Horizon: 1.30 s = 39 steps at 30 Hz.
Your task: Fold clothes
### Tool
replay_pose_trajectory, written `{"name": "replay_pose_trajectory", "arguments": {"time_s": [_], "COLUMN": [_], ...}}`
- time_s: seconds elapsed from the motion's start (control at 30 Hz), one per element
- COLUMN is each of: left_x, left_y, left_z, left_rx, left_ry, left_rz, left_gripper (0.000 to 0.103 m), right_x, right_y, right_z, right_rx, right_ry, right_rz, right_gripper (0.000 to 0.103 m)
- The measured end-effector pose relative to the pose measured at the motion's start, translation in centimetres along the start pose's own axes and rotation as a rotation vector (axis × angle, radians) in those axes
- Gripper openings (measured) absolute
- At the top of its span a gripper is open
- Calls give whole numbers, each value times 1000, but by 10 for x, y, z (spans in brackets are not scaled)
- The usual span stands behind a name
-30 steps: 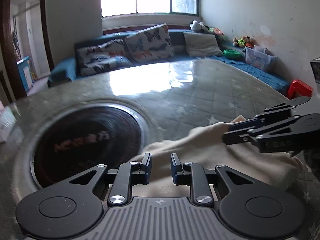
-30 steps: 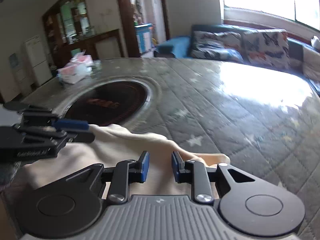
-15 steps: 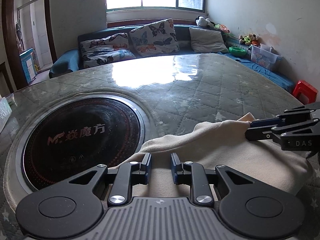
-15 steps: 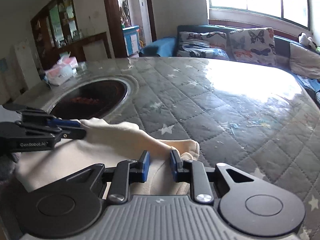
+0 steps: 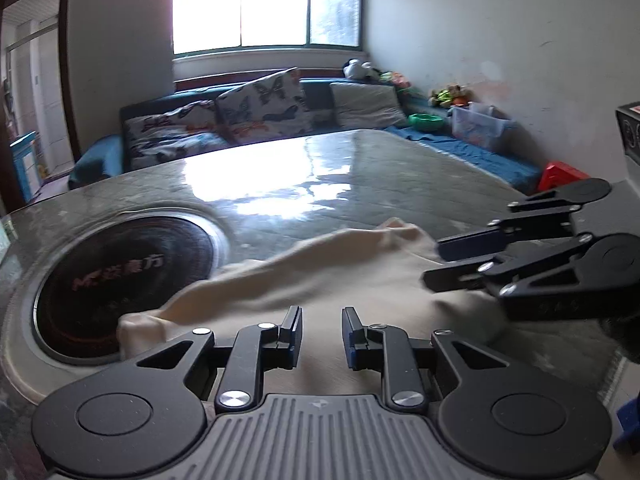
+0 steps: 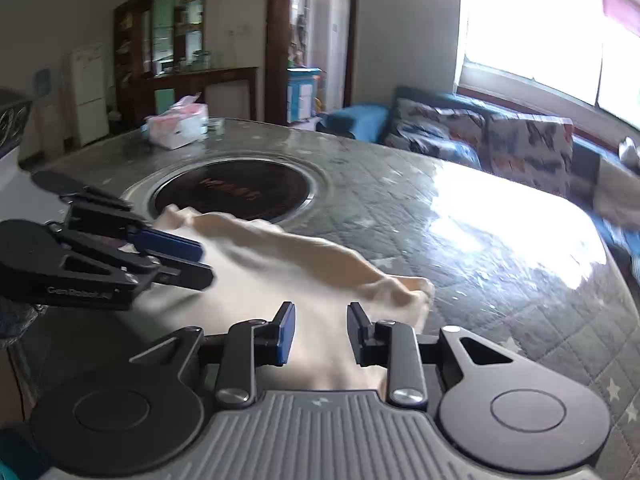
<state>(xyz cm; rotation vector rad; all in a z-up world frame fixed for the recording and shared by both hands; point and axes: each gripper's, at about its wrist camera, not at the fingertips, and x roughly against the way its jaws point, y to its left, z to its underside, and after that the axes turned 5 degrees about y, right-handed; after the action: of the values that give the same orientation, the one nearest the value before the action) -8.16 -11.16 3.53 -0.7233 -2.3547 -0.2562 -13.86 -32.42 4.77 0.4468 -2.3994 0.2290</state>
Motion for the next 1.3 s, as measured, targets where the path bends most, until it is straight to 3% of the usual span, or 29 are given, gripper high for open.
{"name": "replay_pose_trajectory", "arguments": {"time_s": [0.13,0.5,0.67,0.97,1.1,1.3], "left_x": [-4,-4,-1,3,9,23], "left_y": [-6,-11,-16,-46,-38,4], "left_z": [8,21,23,27,30,44], "left_rx": [-3,11,41,3,29,128], "left_ry": [7,13,21,7,-3,-20], "left_rz": [9,23,64,154,144,96], "left_gripper": [24,24,24,24,25,26], "right_x": [-2,-3,7,41,47,48], "right_y": [18,20,17,10,8,7], "right_z": [8,29,37,66,73,75], "right_rx": [53,32,42,9,-11,-18], "right_ry": [-8,-23,-24,-16,-19,-27], "right_rz": [13,30,42,111,134,140], "right_gripper": [29,32,32,34,37,38]}}
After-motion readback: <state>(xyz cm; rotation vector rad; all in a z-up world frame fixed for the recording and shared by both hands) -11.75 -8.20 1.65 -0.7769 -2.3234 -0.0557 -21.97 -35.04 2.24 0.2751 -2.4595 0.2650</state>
